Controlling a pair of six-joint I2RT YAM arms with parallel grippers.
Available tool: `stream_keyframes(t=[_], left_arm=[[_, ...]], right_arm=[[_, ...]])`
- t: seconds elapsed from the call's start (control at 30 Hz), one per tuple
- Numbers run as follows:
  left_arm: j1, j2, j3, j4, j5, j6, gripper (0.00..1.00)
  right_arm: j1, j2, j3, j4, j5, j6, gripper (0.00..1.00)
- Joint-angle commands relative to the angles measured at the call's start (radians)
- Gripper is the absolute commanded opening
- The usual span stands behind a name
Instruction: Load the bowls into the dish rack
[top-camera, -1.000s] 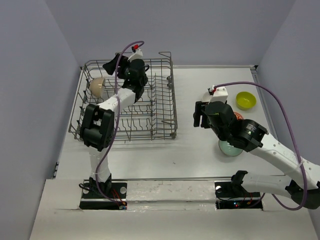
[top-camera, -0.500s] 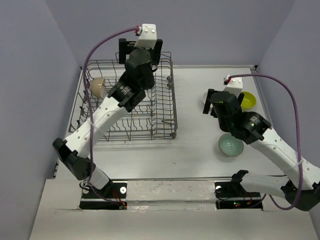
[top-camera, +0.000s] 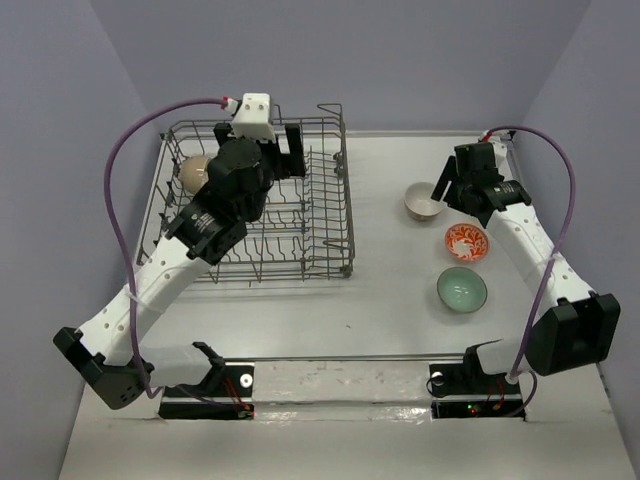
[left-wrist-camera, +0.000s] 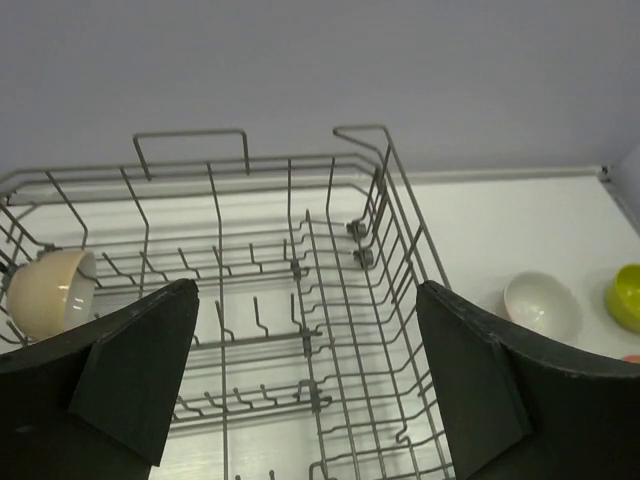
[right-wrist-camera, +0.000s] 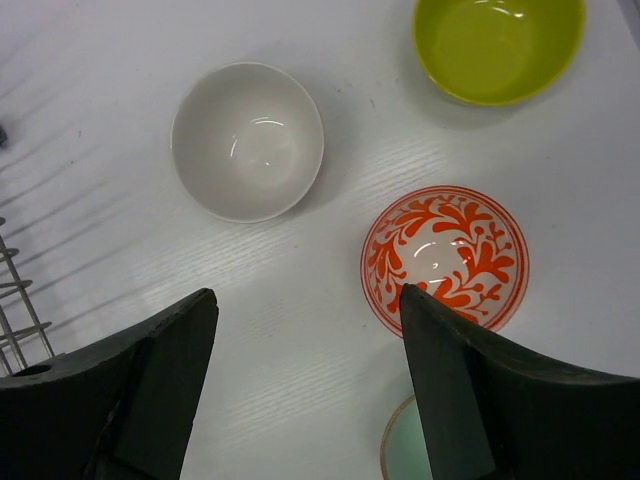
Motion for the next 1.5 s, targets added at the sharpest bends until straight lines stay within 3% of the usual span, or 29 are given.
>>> stream_keyframes(t=[0.0, 0.27, 0.47, 0.9, 1.4, 1.47], left_arm=[[-0.001, -0.039, -0.116, 0.027, 0.040, -0.066, 0.99], [0.009, -0.144, -0.242, 0.097, 0.066, -0.101, 0.99], [0.013, -0.226, -0.366, 0.181, 0.011, -0.089, 0.99], [0.015, -0.192, -0.373, 0.163, -0.020, -0.136, 0.99], [0.032, -0.171, -0.394, 0.178, -0.013, -0.149, 0.99], [0.033, -0.168, -0.396, 0.178, -0.020, -0.149, 0.99]], right_arm=[[-0.018, 0.055, 0.026, 0.098, -0.112, 0.034, 0.79], [-0.092, 0.224, 0.115, 0.115, -0.109, 0.031, 0.78], [-0.152, 0.320, 0.118, 0.164, -0.161, 0.039, 0.74], [-0.152, 0.489, 0.193, 0.192, -0.197, 0.053, 0.70], [-0.152, 0.531, 0.132, 0.235, -0.197, 0.059, 0.69], [-0.152, 0.535, 0.127, 0.238, -0.200, 0.059, 0.65]])
